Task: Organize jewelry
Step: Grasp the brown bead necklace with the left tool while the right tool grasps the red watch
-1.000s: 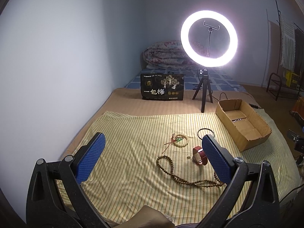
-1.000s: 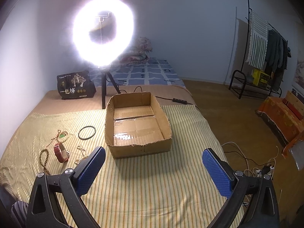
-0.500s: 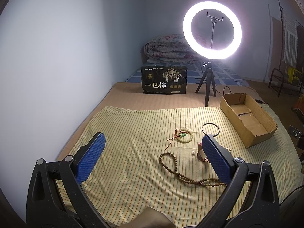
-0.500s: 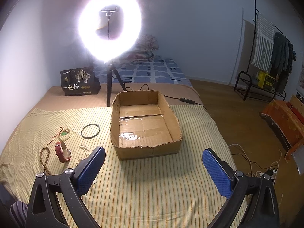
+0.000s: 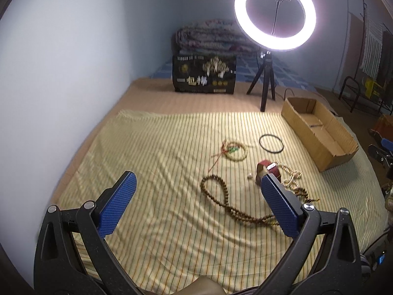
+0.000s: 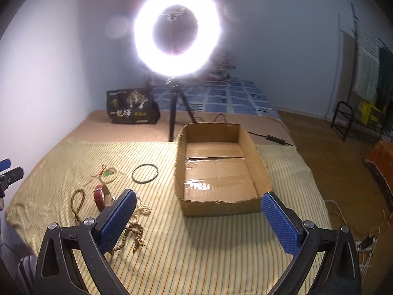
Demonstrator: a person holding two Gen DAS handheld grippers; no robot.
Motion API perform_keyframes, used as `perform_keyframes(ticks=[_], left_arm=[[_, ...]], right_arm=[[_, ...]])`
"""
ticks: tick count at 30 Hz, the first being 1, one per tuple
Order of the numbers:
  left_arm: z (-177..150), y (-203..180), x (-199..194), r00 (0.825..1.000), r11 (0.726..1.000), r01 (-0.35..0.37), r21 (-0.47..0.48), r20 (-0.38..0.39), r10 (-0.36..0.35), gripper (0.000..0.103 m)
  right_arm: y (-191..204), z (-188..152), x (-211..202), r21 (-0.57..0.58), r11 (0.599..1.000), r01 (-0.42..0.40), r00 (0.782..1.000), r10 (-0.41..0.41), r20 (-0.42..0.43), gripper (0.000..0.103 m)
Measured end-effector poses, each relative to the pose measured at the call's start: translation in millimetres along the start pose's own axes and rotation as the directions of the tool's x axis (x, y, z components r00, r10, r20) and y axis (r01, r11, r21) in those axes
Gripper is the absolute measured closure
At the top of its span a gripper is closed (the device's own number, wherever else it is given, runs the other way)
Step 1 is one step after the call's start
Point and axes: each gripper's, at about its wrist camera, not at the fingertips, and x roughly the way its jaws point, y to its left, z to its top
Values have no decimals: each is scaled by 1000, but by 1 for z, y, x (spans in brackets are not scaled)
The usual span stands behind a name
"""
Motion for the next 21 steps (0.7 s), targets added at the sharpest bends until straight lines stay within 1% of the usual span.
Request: perform_keyframes(ticks=[1,3,4,6,8,10,12,14,18,20,21], left_arm=[[-2,1,5,1000,1000,8,-3,-17,-8,1],[-5,4,16,998,1000,24,-6,-52,-24,7],[-6,5,21,997,999,31,-10,-70,-31,8],[-8,7,33,993,999,50,-19,-107,-52,13],[-12,9,45,985,996,77,-33,-151,-81,18],[-16,11,58,974,993,100,-57,-199,-110,23],[-20,13,70,961,989,122,-80,-241,-138,28],[-23,14,81,945,985,145,-98,-282,-167,30],[-27,10,99,914,976,183,-120,-344,-214,33],[-28,6,108,891,969,210,-128,-383,-244,37],[-29,4,113,875,963,230,-141,-404,-268,39]], right_arm=[[5,1,5,-22,1000,-21,1000,21,-15,0],[15,3,10,-56,997,-48,998,47,-33,0],[19,4,13,-68,996,-55,998,53,-38,0],[32,7,22,-111,989,-102,994,96,-57,0],[44,8,32,-134,981,-143,988,132,-84,0],[55,10,42,-148,973,-178,980,162,-113,0],[65,10,50,-158,966,-205,973,184,-137,0],[77,11,61,-179,953,-246,962,217,-167,0],[98,13,79,-220,926,-306,941,259,-217,1],[106,15,90,-221,915,-338,927,283,-248,3],[108,15,93,-218,911,-349,921,290,-259,3]])
